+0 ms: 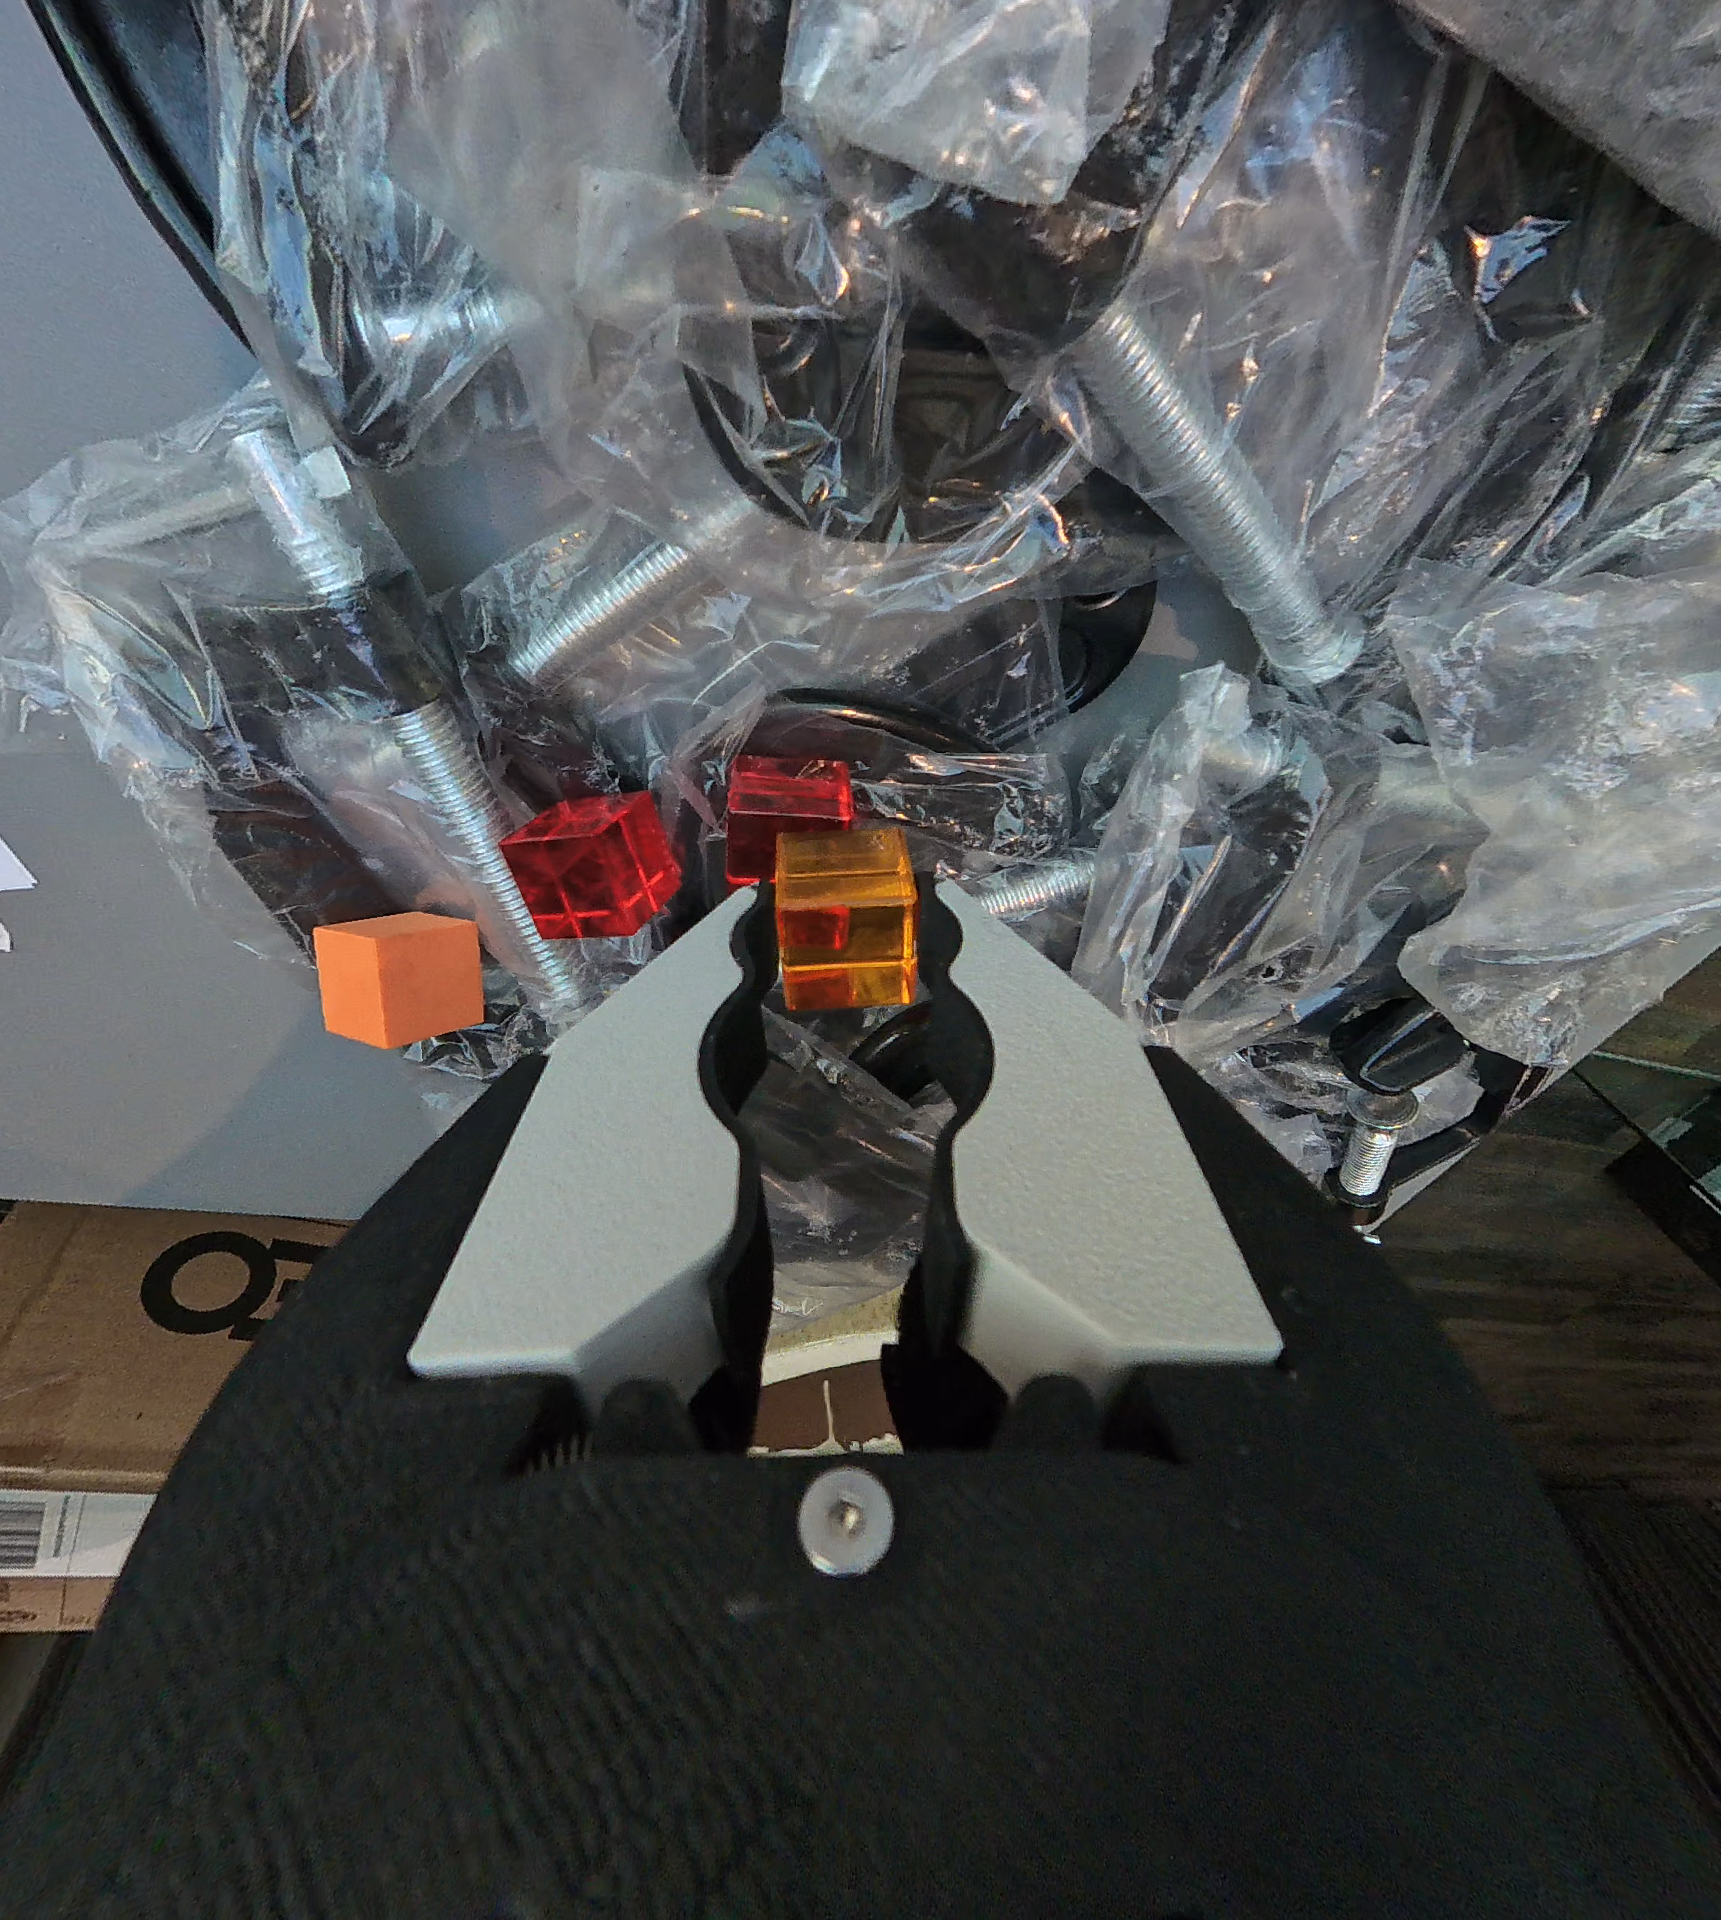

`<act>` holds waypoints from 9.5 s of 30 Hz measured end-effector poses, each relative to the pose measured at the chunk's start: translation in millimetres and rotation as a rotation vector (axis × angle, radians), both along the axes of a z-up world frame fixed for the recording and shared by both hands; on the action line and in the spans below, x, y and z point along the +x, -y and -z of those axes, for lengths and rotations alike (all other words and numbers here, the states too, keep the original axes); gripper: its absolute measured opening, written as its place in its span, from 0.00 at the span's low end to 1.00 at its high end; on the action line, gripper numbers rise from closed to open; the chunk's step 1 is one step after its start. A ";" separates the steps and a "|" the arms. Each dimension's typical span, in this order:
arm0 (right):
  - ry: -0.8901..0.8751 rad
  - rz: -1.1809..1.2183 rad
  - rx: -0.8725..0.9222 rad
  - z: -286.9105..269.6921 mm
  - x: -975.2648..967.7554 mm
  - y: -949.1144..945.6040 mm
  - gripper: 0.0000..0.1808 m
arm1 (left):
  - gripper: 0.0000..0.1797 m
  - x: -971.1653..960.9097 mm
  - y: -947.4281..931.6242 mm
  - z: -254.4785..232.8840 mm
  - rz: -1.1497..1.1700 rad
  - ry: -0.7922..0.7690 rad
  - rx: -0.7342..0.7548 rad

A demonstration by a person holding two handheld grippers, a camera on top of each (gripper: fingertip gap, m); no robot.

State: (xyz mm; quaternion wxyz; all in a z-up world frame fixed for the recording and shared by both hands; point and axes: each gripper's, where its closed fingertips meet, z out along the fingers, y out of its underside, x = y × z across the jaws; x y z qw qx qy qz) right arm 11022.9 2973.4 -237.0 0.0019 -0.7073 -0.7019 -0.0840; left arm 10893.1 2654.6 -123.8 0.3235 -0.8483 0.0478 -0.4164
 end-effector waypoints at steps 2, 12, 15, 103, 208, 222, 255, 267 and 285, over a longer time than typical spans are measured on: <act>-0.008 0.005 -0.004 0.3 -0.3 -0.5 0.14 | 0.23 1.3 -1.2 -3.0 0.003 -0.001 0.010; -0.028 0.011 -0.068 4.3 0.7 -3.6 0.14 | 0.22 12.4 -5.5 -3.4 0.046 -0.010 -0.002; -0.047 0.009 -0.093 4.9 1.0 -3.9 0.14 | 0.22 15.6 -5.6 -0.6 0.059 -0.008 -0.021; -0.451 0.039 -0.020 4.1 2.5 5.1 0.21 | 0.19 5.1 -2.9 -11.1 0.033 -0.005 -0.010; -0.243 -0.376 0.101 24.6 14.5 51.3 0.15 | 0.18 8.7 7.7 -6.6 0.068 0.049 -0.036; -0.287 -0.328 0.079 -3.9 12.2 60.7 0.14 | 0.18 8.5 4.6 -15.9 0.083 0.029 -0.017; -0.490 0.334 -0.256 -35.9 8.9 8.0 0.14 | 0.18 13.5 3.3 -17.7 0.092 0.046 -0.020; -0.514 0.318 -0.238 -35.3 5.8 5.7 0.15 | 0.18 14.8 0.9 -17.7 0.101 0.044 -0.021; -0.514 0.296 -0.233 -34.9 3.4 10.2 0.14 | 0.18 16.2 1.7 -17.3 0.105 0.046 -0.025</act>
